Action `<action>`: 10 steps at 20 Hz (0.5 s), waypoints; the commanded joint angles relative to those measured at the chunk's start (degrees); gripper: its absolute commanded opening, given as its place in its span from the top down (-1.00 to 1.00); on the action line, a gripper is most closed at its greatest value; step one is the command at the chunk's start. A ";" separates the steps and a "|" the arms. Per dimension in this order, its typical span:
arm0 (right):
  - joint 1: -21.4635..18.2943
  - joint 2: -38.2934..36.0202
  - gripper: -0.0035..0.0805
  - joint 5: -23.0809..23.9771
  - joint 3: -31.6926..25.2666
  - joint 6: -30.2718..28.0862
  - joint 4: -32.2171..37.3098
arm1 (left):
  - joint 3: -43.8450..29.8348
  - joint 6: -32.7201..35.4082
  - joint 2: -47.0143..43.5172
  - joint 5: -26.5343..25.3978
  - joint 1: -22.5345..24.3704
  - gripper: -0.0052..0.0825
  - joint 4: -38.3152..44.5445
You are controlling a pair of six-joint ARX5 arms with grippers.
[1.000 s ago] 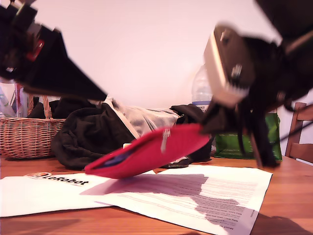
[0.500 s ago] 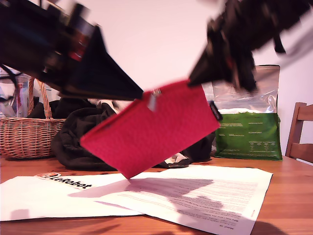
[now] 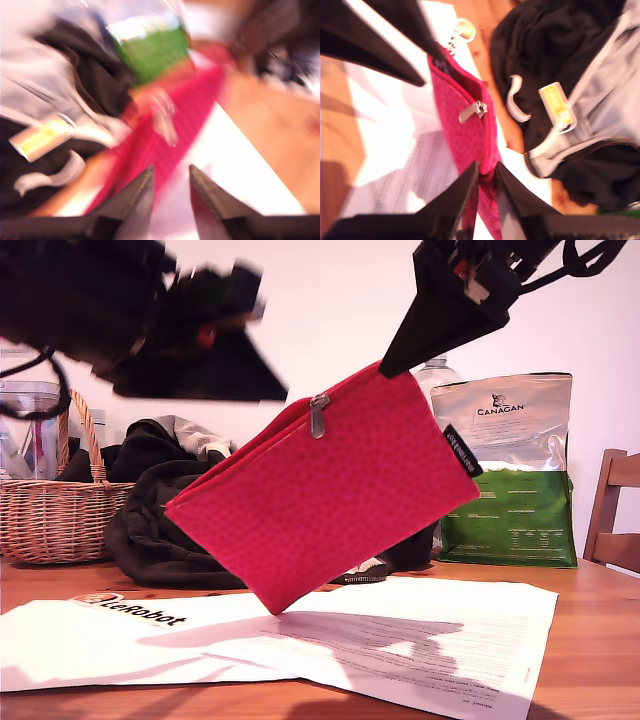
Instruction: Close the zipper in the zip bag in front of you
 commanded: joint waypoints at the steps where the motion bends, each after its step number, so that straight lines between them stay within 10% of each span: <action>1: 0.72 -0.74 0.95 -0.48 0.87 1.44 0.63 | -0.59 -0.46 1.44 -0.09 -0.24 0.39 1.09; 10: 0.96 -0.74 0.95 -3.17 0.87 4.83 0.83 | 0.63 -1.05 9.20 0.04 -0.22 0.39 7.21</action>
